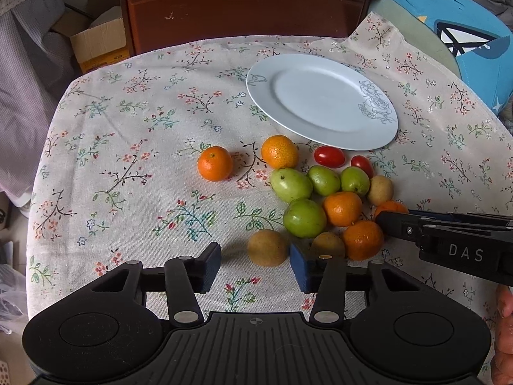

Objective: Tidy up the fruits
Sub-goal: 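Grasp a brown kiwi with the left tool while the right tool grasps a tangerine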

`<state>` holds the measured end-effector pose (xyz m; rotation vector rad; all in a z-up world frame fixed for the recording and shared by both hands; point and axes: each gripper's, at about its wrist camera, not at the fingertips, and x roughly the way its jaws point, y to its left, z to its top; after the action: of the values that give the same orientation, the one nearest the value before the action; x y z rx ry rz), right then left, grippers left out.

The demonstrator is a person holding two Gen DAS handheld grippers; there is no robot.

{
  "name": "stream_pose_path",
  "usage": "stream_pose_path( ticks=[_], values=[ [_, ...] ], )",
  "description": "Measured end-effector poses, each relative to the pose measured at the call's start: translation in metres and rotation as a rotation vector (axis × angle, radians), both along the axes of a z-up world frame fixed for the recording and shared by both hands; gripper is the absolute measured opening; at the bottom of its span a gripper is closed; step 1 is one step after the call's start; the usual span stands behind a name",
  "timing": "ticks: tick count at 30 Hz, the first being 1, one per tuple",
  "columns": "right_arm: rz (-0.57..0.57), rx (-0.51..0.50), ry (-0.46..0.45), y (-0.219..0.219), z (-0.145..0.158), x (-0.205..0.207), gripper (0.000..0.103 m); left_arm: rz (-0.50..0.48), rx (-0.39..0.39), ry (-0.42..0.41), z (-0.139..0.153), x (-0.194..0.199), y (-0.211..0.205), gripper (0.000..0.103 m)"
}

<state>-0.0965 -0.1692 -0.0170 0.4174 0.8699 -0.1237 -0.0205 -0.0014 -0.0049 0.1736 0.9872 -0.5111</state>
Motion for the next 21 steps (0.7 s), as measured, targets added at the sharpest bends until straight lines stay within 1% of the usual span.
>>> stream_pose_path(
  ticks=[1, 4, 6, 9, 10, 12, 13, 15, 17, 21],
  values=[
    [-0.009, 0.009, -0.001, -0.002, 0.0, 0.0, 0.031, 0.001, -0.009, 0.001, 0.0, 0.0, 0.001, 0.04],
    [-0.009, 0.004, 0.0, -0.002, 0.0, 0.0, 0.031, -0.012, 0.002, -0.004, -0.001, -0.001, -0.001, 0.039],
    [-0.002, -0.005, 0.004, 0.0, 0.0, 0.001, 0.034, -0.014, 0.014, -0.002, -0.004, 0.0, -0.004, 0.039],
    [0.007, 0.0, 0.015, 0.001, -0.002, 0.002, 0.034, -0.024, 0.023, -0.027, -0.006, -0.002, -0.006, 0.039],
    [0.01, -0.003, 0.017, 0.001, -0.002, 0.002, 0.033, -0.025, 0.022, -0.032, -0.006, -0.003, -0.007, 0.039],
    [0.015, -0.003, 0.016, 0.002, -0.002, 0.001, 0.031, -0.036, 0.009, -0.034, -0.005, -0.004, -0.007, 0.028],
    [0.014, -0.001, 0.016, 0.002, -0.001, 0.001, 0.031, -0.04, -0.003, -0.03, -0.004, -0.004, -0.007, 0.026],
    [0.015, 0.001, 0.016, 0.001, 0.0, 0.001, 0.031, -0.043, -0.017, -0.035, -0.002, -0.005, -0.007, 0.026],
    [0.014, 0.002, 0.01, 0.002, 0.002, 0.001, 0.031, -0.041, -0.013, -0.047, 0.001, -0.006, -0.007, 0.026],
    [0.018, 0.009, -0.016, 0.001, 0.01, 0.0, 0.031, -0.027, -0.036, -0.075, 0.01, -0.006, -0.004, 0.026]
  ],
)
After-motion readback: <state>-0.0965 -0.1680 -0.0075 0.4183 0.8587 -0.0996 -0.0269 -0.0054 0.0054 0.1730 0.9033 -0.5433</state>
